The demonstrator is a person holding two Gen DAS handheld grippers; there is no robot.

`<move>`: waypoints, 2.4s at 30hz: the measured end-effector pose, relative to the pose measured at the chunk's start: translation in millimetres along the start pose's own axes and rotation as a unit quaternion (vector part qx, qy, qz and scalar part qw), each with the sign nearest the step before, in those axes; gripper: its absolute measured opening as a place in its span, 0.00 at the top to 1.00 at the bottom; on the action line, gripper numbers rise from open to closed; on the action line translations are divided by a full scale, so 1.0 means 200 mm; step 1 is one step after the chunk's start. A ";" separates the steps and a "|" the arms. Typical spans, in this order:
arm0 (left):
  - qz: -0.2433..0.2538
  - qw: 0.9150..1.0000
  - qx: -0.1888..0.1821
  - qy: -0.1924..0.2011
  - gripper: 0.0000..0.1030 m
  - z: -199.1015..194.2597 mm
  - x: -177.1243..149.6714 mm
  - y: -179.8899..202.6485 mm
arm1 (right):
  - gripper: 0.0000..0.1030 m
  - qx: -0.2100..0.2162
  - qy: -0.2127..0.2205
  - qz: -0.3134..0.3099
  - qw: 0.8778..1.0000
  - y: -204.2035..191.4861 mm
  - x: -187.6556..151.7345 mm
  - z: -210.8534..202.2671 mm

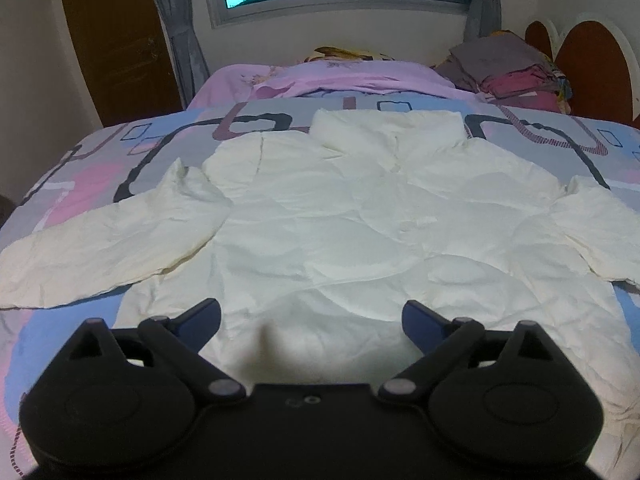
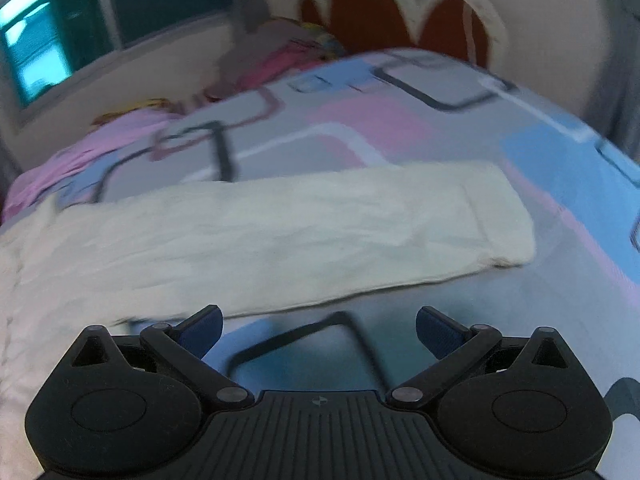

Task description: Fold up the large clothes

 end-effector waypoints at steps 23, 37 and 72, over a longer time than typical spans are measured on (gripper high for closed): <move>-0.014 1.000 0.003 -0.013 0.17 0.01 0.00 -0.15 | 0.95 -0.037 0.057 0.115 0.991 0.26 0.30 0.06; -0.054 0.998 -0.004 0.010 0.17 0.01 -0.03 -0.50 | 0.96 0.134 0.109 -0.073 0.982 -1.01 0.05 -0.29; -0.087 0.978 -0.182 -0.054 0.23 0.50 0.07 -0.37 | 0.21 0.173 0.010 -0.167 0.971 -1.63 -0.65 -0.22</move>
Point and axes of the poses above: each gripper's, at about its wrist camera, not at the fingertips, and z roughly the way its jaws point, y to its right, x to its top, the point moved 9 cm from there along z, roughly the way its jaws point, and after that the axes turned 11 degrees about z, right-handed, at the moved point
